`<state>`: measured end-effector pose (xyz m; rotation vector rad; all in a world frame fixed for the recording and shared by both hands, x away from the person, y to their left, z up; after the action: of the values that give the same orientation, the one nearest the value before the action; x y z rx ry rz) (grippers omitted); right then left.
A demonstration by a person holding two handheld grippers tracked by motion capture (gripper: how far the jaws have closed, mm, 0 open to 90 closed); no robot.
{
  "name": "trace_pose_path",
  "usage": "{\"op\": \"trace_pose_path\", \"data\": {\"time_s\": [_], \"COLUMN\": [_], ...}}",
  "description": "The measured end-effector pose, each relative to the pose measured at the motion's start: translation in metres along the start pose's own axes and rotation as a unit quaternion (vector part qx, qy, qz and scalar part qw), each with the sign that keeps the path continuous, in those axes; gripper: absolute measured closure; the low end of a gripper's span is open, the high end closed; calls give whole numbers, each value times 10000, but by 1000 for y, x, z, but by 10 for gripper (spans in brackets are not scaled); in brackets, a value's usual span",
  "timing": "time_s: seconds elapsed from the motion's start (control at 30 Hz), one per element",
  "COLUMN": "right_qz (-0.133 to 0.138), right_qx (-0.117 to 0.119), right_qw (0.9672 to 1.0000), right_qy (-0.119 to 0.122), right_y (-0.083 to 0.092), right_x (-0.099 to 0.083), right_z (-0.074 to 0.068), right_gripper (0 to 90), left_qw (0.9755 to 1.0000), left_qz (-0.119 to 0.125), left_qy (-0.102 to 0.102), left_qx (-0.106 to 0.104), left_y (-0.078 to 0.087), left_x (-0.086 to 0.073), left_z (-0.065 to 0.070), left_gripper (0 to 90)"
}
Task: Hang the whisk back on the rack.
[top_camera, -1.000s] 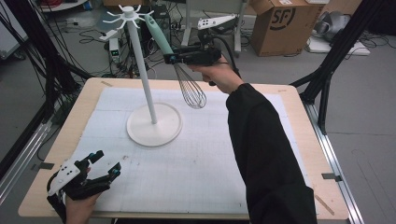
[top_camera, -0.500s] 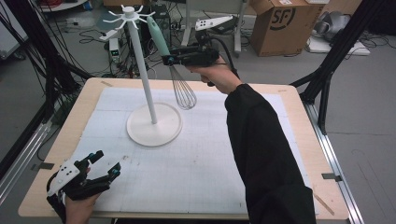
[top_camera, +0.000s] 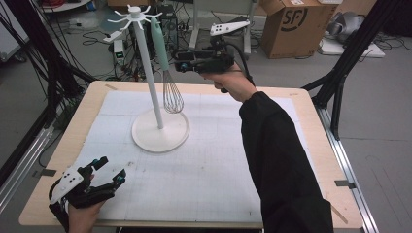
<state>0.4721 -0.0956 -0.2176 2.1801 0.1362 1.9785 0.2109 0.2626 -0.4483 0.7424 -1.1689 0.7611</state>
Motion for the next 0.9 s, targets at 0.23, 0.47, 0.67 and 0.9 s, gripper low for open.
{"op": "trace_pose_path", "data": {"time_s": [0.23,0.47,0.67,0.9], "right_qz": [22,-75,-76,-35], "right_qx": [-175,-438,-691,-1037], "right_qw": [9998,9989,9975,9946], "right_qy": [129,123,127,91], "right_y": [18,41,63,83], "right_x": [-20,-49,-70,-91], "right_z": [-13,-31,-39,-53], "right_gripper": [416,318,264,159], "left_qw": [10000,10000,9999,9998], "left_qz": [-43,-37,-89,-40], "left_qy": [-40,-55,-83,-164], "left_qx": [-32,-32,-69,-61], "left_y": [-1,-3,-6,-6], "left_x": [0,0,-1,0], "left_z": [2,4,6,9], "left_gripper": [182,182,182,175]}}
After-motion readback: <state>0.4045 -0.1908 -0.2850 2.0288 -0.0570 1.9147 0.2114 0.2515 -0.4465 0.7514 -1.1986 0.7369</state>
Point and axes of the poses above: each handheld gripper's, and its own axes: y roughly backward along the jaws, x roughly out of its top, z roughly to its right, the point moved 1 cm from there along -y, roughly forward along the jaws, and after that the axes turned 5 degrees about y, right-handed, at the moved point
